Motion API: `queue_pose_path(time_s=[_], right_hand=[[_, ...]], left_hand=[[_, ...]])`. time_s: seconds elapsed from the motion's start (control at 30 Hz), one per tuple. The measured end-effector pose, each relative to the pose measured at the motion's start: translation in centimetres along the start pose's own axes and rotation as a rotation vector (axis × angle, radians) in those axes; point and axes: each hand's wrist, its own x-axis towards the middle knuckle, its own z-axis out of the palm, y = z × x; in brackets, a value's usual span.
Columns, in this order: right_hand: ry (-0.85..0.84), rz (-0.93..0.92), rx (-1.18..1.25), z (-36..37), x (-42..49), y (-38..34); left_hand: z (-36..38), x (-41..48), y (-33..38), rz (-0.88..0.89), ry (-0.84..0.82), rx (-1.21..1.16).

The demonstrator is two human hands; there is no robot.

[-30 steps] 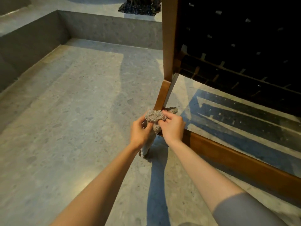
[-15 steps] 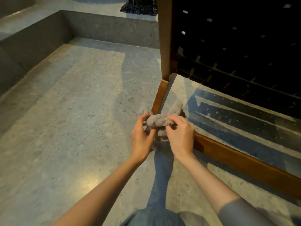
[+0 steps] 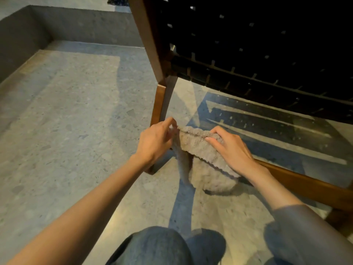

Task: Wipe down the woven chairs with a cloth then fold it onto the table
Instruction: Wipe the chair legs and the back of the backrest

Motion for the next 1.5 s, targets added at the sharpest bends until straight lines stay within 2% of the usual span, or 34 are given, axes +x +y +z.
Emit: queue_pose_path(time_s=[0.1, 0.2, 0.3, 0.4, 0.47, 0.53, 0.6, 0.73, 0.83, 0.97, 1.13, 1.3, 1.4, 1.5], right_hand=[[-0.057, 0.019, -0.003, 0.5, 1.0, 0.0], [0.014, 0.073, -0.067, 1.6, 2.1, -0.1], [0.086, 0.085, -0.180, 2.8, 2.2, -0.3], [0.041, -0.048, -0.391, 4.4, 2.1, -0.4], [-0.044, -0.098, -0.408, 5.8, 2.1, -0.6], [-0.092, -0.092, -0.407, 7.3, 2.4, -0.3], [-0.069, -0.102, -0.497, 8.5, 2.8, -0.1], [0.014, -0.160, -0.629, 9.4, 4.0, 0.1], [-0.023, -0.191, -0.653, 9.1, 4.5, 0.6], [-0.057, -0.195, -0.655, 8.9, 4.1, 1.0], [-0.050, -0.176, -0.660, 6.9, 2.1, 3.9], [-0.036, -0.114, -0.676, 2.8, -2.2, 9.5], [-0.009, -0.023, -0.729, -0.6, -5.8, 14.0], [-0.030, 0.072, -0.781, -4.1, -9.4, 18.8]], left_hand=[[-0.2, 1.4, 0.8, -0.070, 0.044, -0.043], [0.4, 2.7, 1.0, -0.105, 0.062, -0.030], [2.3, 3.0, 0.7, -0.100, -0.025, 0.012], [3.9, 1.9, -0.4, -0.053, -0.208, -0.035], [4.4, 1.0, -1.5, 0.075, -0.344, 0.201], [4.8, 0.9, -2.6, 0.168, -0.397, 0.485], [5.0, 1.2, -2.9, 0.221, -0.395, 0.692], [4.8, 1.1, -2.1, 0.347, -0.320, 0.865], [4.6, 1.1, -1.7, 0.392, -0.258, 0.832], [4.9, 1.8, -1.2, 0.312, -0.409, 0.876], [6.1, 2.1, 1.6, 0.361, -0.504, 0.861], [8.8, 2.5, 8.9, 0.491, -0.585, 0.827], [11.2, 2.6, 14.8, 0.508, -0.639, 0.678], [14.7, 2.0, 20.8, 0.537, -0.604, 0.611]])
